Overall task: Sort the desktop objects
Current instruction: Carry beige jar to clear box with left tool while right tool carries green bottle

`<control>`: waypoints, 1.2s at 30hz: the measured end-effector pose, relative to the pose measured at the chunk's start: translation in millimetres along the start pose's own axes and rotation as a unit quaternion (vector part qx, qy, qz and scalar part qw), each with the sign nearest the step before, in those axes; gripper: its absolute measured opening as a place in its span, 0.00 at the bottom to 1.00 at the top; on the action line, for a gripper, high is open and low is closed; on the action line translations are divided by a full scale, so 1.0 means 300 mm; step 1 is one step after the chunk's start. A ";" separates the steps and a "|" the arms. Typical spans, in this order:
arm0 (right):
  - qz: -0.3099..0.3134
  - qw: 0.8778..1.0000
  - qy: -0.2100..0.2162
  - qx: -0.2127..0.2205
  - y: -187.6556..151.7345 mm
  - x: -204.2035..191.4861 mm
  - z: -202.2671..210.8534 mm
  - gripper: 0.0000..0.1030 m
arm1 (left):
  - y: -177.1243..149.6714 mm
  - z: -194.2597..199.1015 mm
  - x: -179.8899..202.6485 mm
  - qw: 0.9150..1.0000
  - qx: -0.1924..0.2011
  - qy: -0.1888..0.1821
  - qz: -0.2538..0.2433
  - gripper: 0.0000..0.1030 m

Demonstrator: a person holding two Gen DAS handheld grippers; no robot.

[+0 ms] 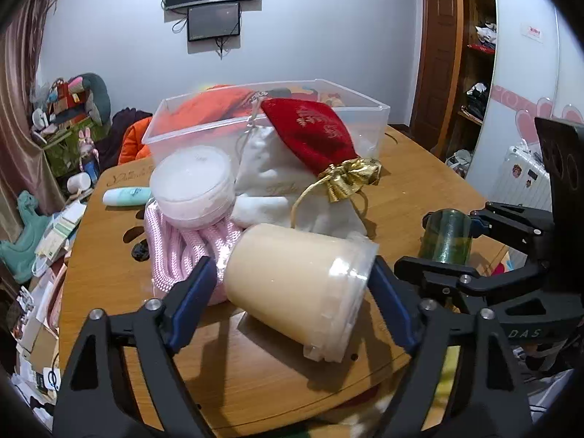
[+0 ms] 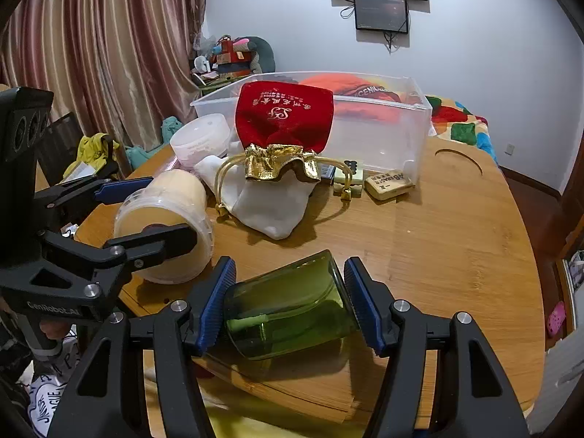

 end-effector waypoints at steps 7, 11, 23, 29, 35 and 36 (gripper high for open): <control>-0.010 1.000 -0.003 0.001 0.006 0.033 0.015 0.56 | 0.008 0.011 0.012 1.000 0.013 0.008 0.003 0.68; -0.018 1.000 -0.010 0.006 0.017 0.048 0.027 0.56 | 0.007 0.019 0.001 1.000 0.010 0.002 0.018 0.67; -0.019 0.999 -0.019 0.021 0.065 0.084 0.059 0.56 | 0.010 0.064 -0.019 0.999 0.015 0.014 0.030 0.63; -0.014 0.999 -0.024 0.025 0.092 0.095 0.067 0.56 | 0.036 0.090 -0.028 0.999 0.024 0.014 0.036 0.63; -0.005 0.999 -0.027 0.034 0.126 0.106 0.093 0.56 | 0.086 0.124 -0.038 0.998 0.037 0.015 0.041 0.63; -0.004 0.999 -0.027 0.035 0.133 0.111 0.095 0.56 | 0.093 0.129 -0.041 0.998 0.038 0.014 0.043 0.63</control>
Point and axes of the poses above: each gripper's, at about its wrist camera, not at the fingertips, and z roughly against the way its jaws point, x to its right, y to its top, the point moved 2 cm from there along -z, roughly the way its jaws point, and after that the axes turned 9 degrees about z, right-handed, at the moved point
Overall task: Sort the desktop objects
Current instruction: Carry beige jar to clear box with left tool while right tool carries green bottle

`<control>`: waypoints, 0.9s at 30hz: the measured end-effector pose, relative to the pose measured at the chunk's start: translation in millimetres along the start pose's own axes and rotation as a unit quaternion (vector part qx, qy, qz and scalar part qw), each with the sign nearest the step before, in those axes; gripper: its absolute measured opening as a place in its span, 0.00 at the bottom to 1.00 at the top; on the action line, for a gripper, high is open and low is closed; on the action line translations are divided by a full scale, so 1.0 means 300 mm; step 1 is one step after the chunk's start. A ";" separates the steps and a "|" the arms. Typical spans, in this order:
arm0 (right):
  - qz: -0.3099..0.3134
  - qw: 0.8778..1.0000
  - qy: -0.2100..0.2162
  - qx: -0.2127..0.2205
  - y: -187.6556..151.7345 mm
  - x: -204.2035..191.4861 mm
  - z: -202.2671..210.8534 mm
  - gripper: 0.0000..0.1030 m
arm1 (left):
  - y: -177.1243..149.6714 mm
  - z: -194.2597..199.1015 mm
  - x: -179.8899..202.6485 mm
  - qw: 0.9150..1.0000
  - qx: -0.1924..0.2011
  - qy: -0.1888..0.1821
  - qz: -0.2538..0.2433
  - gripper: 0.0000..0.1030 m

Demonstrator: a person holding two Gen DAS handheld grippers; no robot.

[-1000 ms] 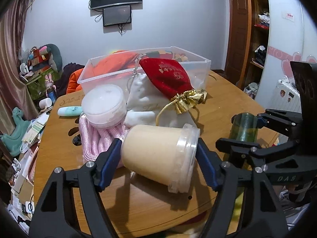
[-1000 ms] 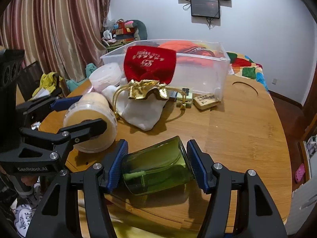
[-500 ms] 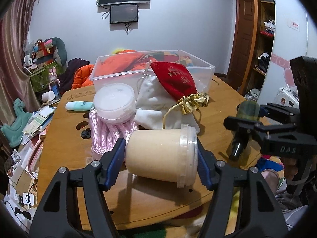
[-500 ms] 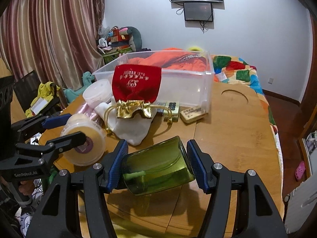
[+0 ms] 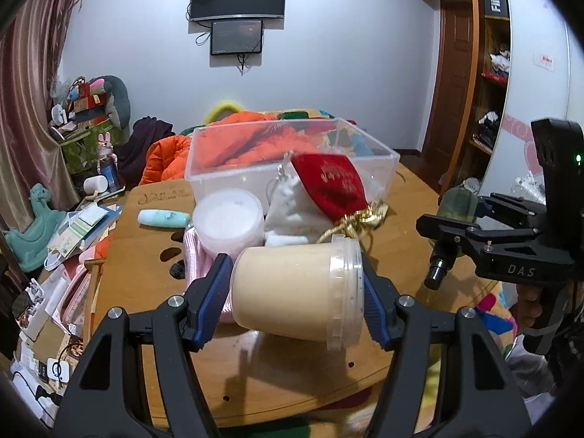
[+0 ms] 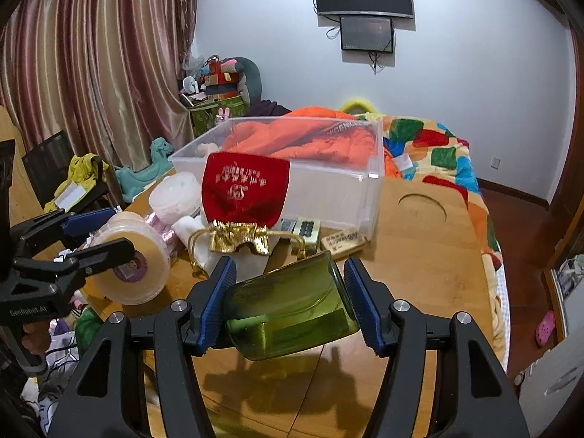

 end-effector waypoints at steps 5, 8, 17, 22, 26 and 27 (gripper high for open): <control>0.007 1.000 -0.006 0.007 0.025 0.012 0.018 0.56 | 0.029 0.039 -0.012 1.000 0.011 -0.006 0.006 0.63; 0.009 1.000 -0.011 0.008 0.035 0.019 0.026 0.56 | 0.046 0.064 -0.015 1.000 0.019 -0.008 0.004 0.63; 0.023 0.999 -0.018 0.019 0.099 0.048 0.051 0.56 | 0.111 0.085 -0.014 0.999 0.034 -0.006 -0.013 0.63; 0.032 0.999 -0.017 0.023 0.165 0.066 0.042 0.56 | 0.163 0.086 -0.020 0.999 0.047 -0.001 -0.020 0.63; 0.042 0.999 -0.015 0.027 0.221 0.072 0.028 0.56 | 0.212 0.072 -0.028 0.999 0.049 -0.002 -0.021 0.63; 0.043 0.999 -0.012 0.028 0.239 0.074 0.021 0.56 | 0.229 0.065 -0.033 0.999 0.049 -0.004 -0.020 0.63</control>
Point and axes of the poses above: each gripper's, at about its wrist camera, not at the fingertips, and z roughly against the way its jaws point, x to its right, y to its top, the point moved 2 cm from there along -z, roughly the way its jaws point, and after that the axes turned 9 degrees about z, right-handed, at the moved point
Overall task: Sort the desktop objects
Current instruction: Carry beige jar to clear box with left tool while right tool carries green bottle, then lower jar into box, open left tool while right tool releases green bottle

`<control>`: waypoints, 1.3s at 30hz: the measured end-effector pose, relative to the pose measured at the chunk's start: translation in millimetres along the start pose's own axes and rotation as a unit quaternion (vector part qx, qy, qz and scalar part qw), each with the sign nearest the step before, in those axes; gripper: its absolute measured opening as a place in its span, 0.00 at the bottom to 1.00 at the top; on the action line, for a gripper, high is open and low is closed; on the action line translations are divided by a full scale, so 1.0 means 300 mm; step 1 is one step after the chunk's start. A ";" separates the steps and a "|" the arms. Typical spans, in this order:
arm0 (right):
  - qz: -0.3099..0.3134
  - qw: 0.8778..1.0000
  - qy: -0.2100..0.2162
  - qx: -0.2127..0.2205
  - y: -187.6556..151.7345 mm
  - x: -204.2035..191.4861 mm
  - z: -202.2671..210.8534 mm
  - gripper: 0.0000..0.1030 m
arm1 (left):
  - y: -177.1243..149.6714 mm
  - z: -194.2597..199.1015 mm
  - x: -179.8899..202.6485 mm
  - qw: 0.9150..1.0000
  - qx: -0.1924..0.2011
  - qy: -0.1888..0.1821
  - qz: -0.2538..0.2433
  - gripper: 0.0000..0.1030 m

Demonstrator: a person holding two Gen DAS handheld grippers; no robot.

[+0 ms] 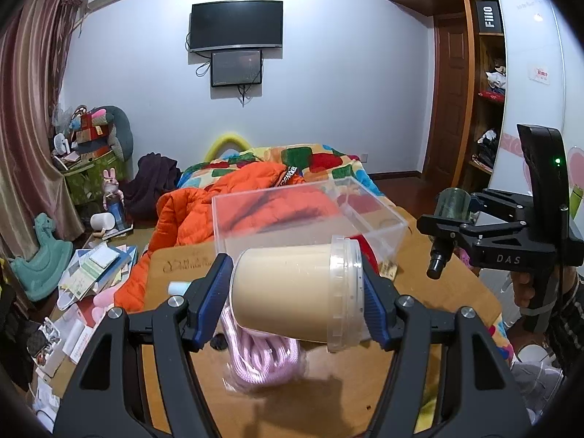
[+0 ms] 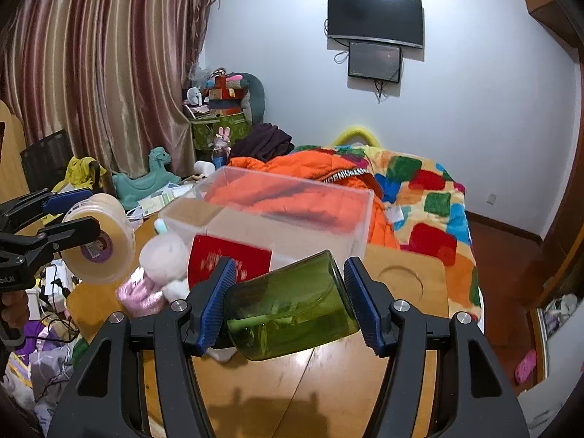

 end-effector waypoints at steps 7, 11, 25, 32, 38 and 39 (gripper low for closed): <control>-0.004 1.000 0.013 0.003 0.105 0.046 -0.063 0.56 | 0.093 -0.049 -0.024 1.000 0.006 0.003 0.000 0.63; 0.005 1.000 0.009 0.006 0.161 0.074 -0.110 0.56 | 0.151 -0.095 -0.048 1.000 0.002 -0.005 0.013 0.63; 0.013 0.999 0.022 -0.036 0.185 0.124 -0.357 0.56 | 0.213 -0.355 -0.097 0.998 -0.066 0.000 0.024 0.63; 0.021 0.997 0.029 -0.072 0.157 0.126 -0.481 0.56 | 0.193 -0.489 -0.093 0.994 -0.112 0.000 0.014 0.63; 0.034 0.994 0.039 -0.093 0.126 0.101 -0.531 0.56 | 0.167 -0.554 -0.084 0.990 -0.142 0.010 -0.008 0.63; 0.036 0.994 0.038 -0.094 0.124 0.097 -0.535 0.56 | 0.164 -0.562 -0.082 0.989 -0.143 0.012 -0.014 0.63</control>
Point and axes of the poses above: each gripper's, at about its wrist camera, not at the fingertips, and z roughly against the way its jaws point, x to its right, y to its top, the point moved 2 cm from there along -z, roughly the way its jaws point, and after that the axes turned 9 degrees about z, right-handed, at the moved point
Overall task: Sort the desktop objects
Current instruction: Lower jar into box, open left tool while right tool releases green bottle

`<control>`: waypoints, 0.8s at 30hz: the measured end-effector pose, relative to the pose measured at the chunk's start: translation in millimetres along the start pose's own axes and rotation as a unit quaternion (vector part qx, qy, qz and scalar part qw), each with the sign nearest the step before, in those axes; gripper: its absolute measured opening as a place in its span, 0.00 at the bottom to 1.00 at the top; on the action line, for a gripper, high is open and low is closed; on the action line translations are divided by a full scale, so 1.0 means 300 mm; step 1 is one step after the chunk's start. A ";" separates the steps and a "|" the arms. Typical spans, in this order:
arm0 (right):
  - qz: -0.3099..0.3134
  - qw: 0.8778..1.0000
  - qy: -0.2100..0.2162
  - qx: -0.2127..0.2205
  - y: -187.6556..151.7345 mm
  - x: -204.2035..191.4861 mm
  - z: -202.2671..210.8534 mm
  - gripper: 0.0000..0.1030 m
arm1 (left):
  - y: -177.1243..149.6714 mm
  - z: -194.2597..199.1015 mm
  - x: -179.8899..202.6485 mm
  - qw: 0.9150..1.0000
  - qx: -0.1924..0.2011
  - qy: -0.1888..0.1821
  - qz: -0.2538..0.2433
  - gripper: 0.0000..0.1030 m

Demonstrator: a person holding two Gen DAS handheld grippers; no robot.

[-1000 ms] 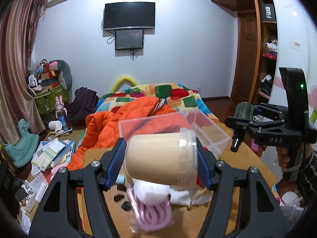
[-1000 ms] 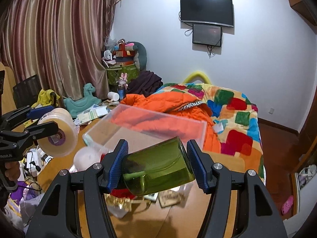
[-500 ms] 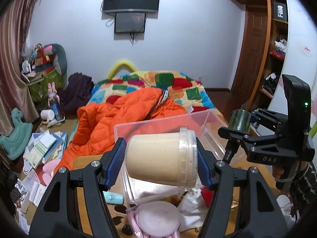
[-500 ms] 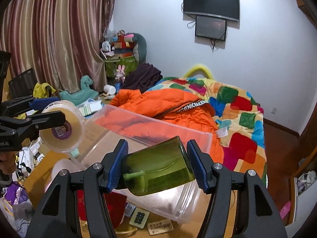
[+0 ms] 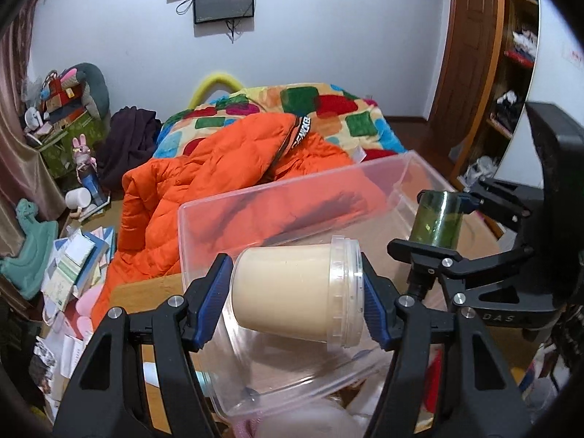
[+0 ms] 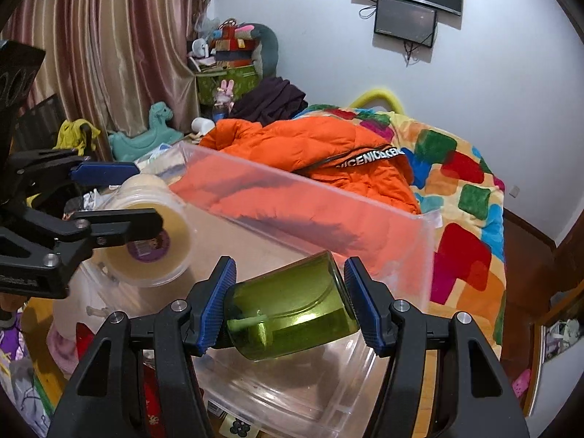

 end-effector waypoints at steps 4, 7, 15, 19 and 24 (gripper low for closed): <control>0.003 1.000 0.001 -0.008 -0.002 -0.006 -0.022 0.56 | -0.010 -0.026 0.008 1.000 -0.012 -0.001 -0.009 0.63; 0.004 1.000 0.001 -0.013 -0.009 -0.008 -0.034 0.56 | -0.017 -0.042 0.011 1.000 -0.018 -0.003 -0.013 0.63; 0.007 1.000 0.000 -0.020 -0.023 -0.020 -0.043 0.56 | -0.047 -0.076 0.023 0.999 -0.040 -0.014 -0.023 0.63; 0.020 1.000 0.002 -0.021 -0.018 -0.040 -0.047 0.57 | -0.060 -0.093 0.023 0.998 -0.050 -0.012 -0.021 0.63; 0.033 0.999 -0.017 -0.009 -0.018 -0.054 -0.018 0.66 | -0.055 -0.059 0.029 0.999 -0.037 -0.016 -0.021 0.64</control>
Point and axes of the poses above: each gripper's, at about its wrist camera, not at the fingertips, and z roughly against the way its jaws point, x to its right, y to its top, the point moved 2 cm from there along -z, roughly the way its jaws point, and after that the axes turned 9 degrees about z, right-handed, at the moved point
